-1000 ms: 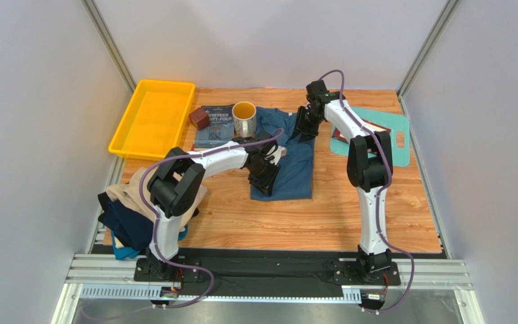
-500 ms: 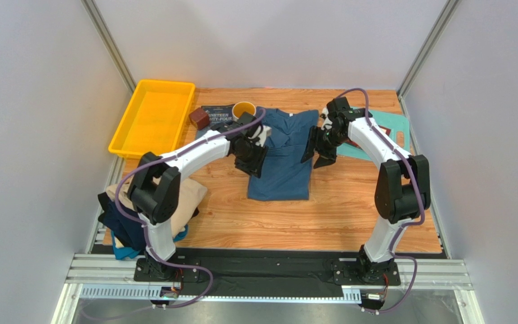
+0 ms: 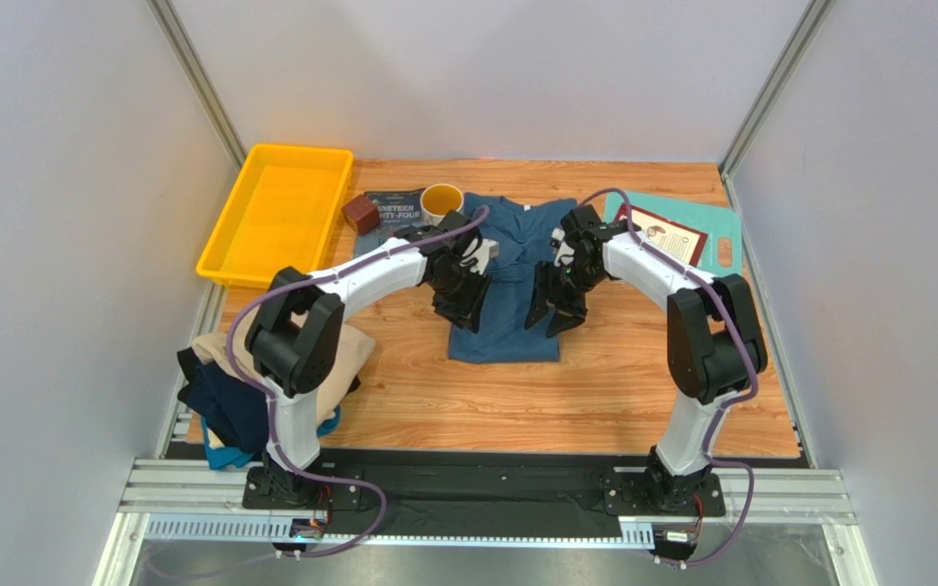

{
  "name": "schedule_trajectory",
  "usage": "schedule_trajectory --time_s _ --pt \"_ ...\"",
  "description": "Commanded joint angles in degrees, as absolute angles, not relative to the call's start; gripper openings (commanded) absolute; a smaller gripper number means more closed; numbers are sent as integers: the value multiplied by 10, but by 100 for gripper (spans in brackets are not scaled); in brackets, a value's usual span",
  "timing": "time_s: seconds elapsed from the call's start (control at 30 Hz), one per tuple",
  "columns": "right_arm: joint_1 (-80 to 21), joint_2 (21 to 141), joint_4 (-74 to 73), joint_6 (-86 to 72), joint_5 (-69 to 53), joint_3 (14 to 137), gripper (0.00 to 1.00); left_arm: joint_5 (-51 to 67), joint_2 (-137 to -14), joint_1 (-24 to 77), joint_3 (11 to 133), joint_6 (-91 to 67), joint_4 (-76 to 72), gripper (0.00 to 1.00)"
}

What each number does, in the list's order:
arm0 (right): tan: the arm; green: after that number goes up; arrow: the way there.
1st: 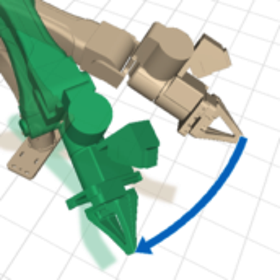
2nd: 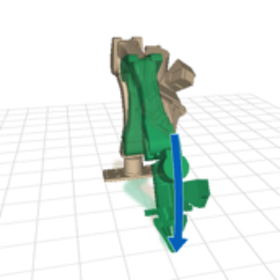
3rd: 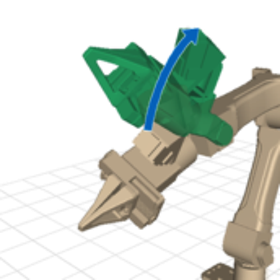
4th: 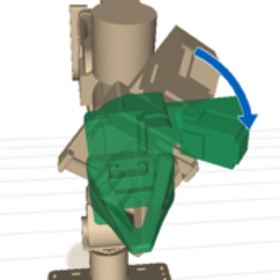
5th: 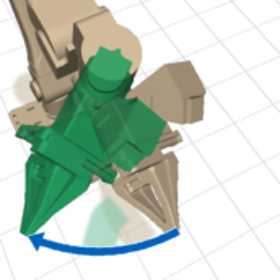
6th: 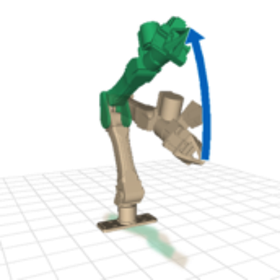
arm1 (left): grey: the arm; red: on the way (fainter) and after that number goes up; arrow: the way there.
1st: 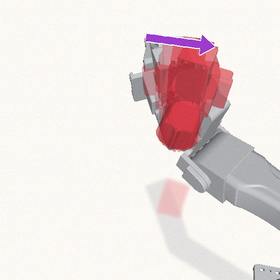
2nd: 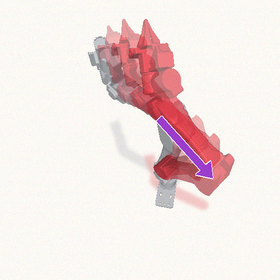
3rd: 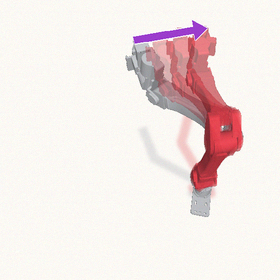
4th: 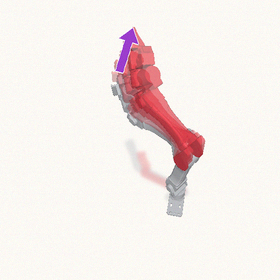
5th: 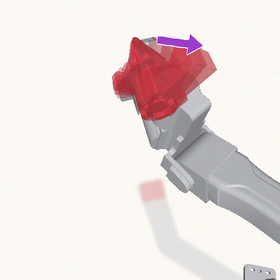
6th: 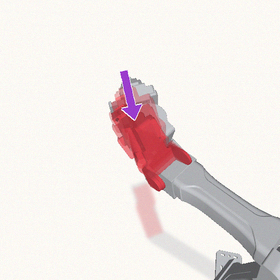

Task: Fold and stack the t-shirts
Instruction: Grab one side of the 2/3 rectangular tshirt with both arms

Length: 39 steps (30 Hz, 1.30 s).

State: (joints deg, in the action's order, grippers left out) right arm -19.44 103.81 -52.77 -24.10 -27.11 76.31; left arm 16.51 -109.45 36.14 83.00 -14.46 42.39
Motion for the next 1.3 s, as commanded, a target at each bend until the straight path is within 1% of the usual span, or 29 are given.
schedule_trajectory --time_s 0.0,0.17,0.3,0.43,0.47,0.57,0.67,0.8,0.83,0.87,0.97,1.03,1.17,1.27 --pt "-195 1090 -512 -232 -261 726 50 190 -1129 380 837 -156 375 43" --pt "-198 1140 -510 -216 -238 709 48 173 -1189 378 861 -177 378 42" --pt "-196 1156 -517 -208 -220 714 48 153 -1188 379 850 -179 387 42" --pt "-197 1134 -522 -209 -218 717 48 141 -1174 378 824 -175 393 41" --pt "-197 1126 -526 -210 -218 718 51 143 -1171 378 818 -173 390 41" --pt "-197 1089 -540 -211 -221 734 54 149 -1155 376 814 -170 387 41" --pt "-197 1053 -566 -204 -222 764 56 161 -1144 370 844 -164 405 42" --pt "-190 1013 -581 -193 -214 786 58 166 -1133 364 911 -139 438 46" --pt "-187 1008 -582 -191 -209 784 65 167 -1130 357 919 -135 444 47" --pt "-182 1005 -577 -186 -207 773 67 166 -1129 352 924 -134 453 47" --pt "-168 1009 -557 -180 -219 733 67 151 -1117 329 906 -149 447 50" --pt "-163 1020 -547 -178 -227 712 68 156 -1108 308 874 -156 434 57" --pt "-163 1035 -508 -186 -225 672 69 174 -1098 280 816 -158 421 57" --pt "-163 1048 -481 -200 -246 647 70 191 -1090 272 785 -156 403 57"
